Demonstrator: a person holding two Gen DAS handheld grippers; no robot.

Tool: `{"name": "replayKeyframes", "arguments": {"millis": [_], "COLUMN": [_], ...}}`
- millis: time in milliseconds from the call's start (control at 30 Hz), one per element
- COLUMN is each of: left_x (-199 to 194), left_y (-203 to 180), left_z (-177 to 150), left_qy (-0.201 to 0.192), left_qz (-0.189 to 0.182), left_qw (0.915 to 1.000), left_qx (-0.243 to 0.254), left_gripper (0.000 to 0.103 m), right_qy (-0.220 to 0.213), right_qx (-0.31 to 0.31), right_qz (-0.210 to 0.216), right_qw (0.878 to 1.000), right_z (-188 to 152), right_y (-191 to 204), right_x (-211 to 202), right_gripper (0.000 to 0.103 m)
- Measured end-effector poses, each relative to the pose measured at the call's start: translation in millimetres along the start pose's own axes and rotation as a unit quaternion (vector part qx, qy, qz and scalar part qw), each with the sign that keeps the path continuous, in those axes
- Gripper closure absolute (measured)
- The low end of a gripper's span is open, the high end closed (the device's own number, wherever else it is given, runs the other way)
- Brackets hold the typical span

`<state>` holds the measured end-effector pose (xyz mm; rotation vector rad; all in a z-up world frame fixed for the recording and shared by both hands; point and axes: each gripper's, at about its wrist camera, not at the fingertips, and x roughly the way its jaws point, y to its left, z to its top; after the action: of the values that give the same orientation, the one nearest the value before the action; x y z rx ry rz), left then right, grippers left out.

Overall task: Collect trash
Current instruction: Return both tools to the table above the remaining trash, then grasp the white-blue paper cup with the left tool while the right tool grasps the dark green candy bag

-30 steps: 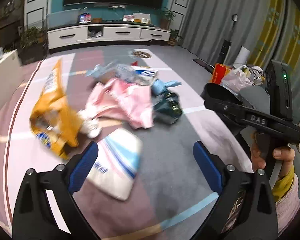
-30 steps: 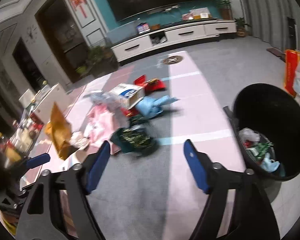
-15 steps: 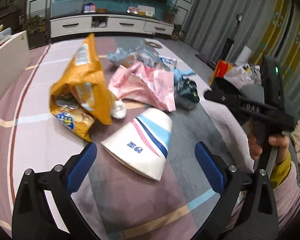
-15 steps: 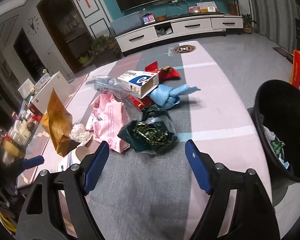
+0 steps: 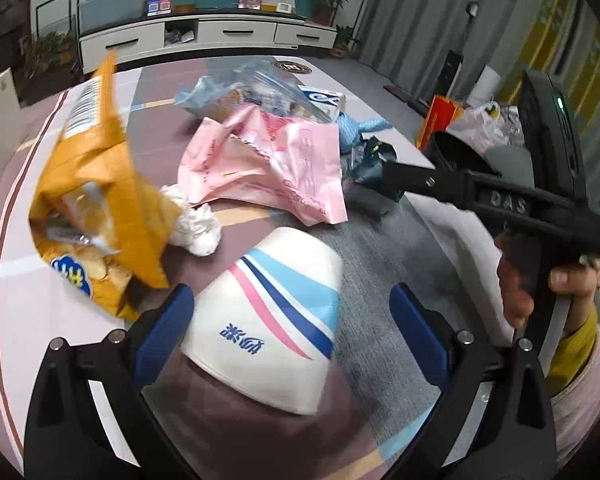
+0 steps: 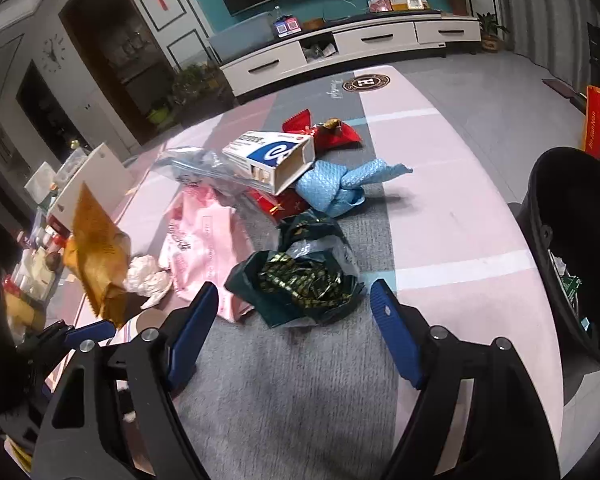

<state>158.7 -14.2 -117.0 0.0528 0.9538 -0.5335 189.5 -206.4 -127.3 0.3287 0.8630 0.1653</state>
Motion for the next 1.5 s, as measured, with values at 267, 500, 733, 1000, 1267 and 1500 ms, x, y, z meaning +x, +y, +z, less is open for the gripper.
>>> {"name": "replayKeyframes", "arguments": {"millis": [267,500,733,1000,1267,1500], "left_x": [11.9,7.1,-2.1,-17.9,-24.3,-4.4], "left_y": [-9.5,-9.8,-18.5,-19.9,-12.6,-13.1], "left_z": [-8.2,-11.2,-17.4,-16.9,-9.6,-18.7], "left_qy": [0.027,0.026,0.018,-0.020,-0.028,0.018], "left_qz": [0.035,0.030,0.008,-0.021,-0.056,-0.006], "left_qw": [0.9986,0.9990,0.9997,0.9996,0.9977,0.9997], "left_qx": [0.029,0.022,0.015,0.003,-0.024,-0.015], "left_gripper": [0.018,0.019,0.026,0.060,0.066,0.054], "right_qy": [0.010,0.011,0.012,0.003,-0.007,-0.012], "right_qx": [0.010,0.009,-0.009,-0.006,-0.001,0.011], "right_qz": [0.006,0.008,0.006,0.015,0.015,0.025], "right_qw": [1.000,1.000,1.000,1.000,1.000,1.000], "right_z": [5.2,5.2,1.4,-3.1,-7.3,-6.5], "right_y": [-2.9,-3.4,0.7,1.6,-3.5,-8.5], "right_x": [16.7,19.5,15.3,4.5,-12.4,-18.5], "right_gripper": [0.026,0.029,0.056,0.067,0.067,0.067]}}
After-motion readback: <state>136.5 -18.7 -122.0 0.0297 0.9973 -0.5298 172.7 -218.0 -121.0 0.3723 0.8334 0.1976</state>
